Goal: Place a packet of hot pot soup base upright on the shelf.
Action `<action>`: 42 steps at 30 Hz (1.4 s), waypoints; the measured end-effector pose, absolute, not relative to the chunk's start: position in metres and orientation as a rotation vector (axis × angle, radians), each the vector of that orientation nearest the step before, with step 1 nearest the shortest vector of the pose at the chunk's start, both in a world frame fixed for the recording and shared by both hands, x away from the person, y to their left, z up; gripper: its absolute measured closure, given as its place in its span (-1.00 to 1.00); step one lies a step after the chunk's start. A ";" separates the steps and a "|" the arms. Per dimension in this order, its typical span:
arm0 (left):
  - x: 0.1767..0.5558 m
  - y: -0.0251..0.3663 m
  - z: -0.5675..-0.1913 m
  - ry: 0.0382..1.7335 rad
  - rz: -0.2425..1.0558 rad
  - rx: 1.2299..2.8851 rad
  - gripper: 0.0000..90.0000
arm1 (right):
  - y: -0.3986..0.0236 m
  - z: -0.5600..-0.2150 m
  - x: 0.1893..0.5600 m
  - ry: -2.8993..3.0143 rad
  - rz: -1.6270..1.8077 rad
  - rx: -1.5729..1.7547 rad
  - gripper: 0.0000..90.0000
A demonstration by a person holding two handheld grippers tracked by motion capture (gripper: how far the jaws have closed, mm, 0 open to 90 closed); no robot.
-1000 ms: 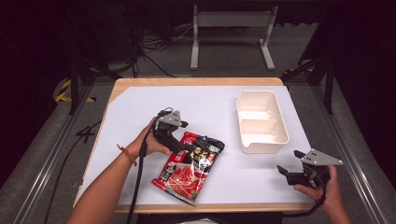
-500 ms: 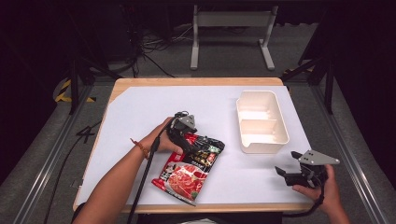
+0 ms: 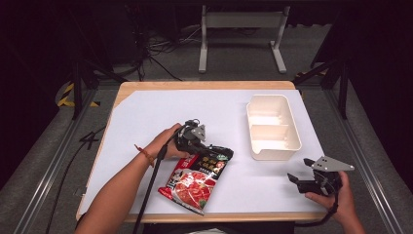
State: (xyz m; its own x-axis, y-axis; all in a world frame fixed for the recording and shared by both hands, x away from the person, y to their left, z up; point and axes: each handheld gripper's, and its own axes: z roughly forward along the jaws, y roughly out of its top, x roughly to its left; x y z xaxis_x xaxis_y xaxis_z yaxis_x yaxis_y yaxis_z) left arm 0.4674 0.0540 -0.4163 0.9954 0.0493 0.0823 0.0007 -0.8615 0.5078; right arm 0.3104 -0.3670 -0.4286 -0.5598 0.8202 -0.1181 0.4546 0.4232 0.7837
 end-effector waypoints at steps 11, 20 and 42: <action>0.462 0.082 -0.407 0.201 0.180 2.457 0.97 | -0.370 -0.427 0.310 2.168 0.993 1.086 -0.57; 0.450 0.119 -0.370 0.335 0.195 2.229 0.97 | -0.373 -0.424 0.309 2.144 1.013 1.099 -0.55; 0.423 0.096 -0.304 0.270 0.271 1.993 0.97 | -0.377 -0.421 0.307 2.113 1.046 1.122 -0.55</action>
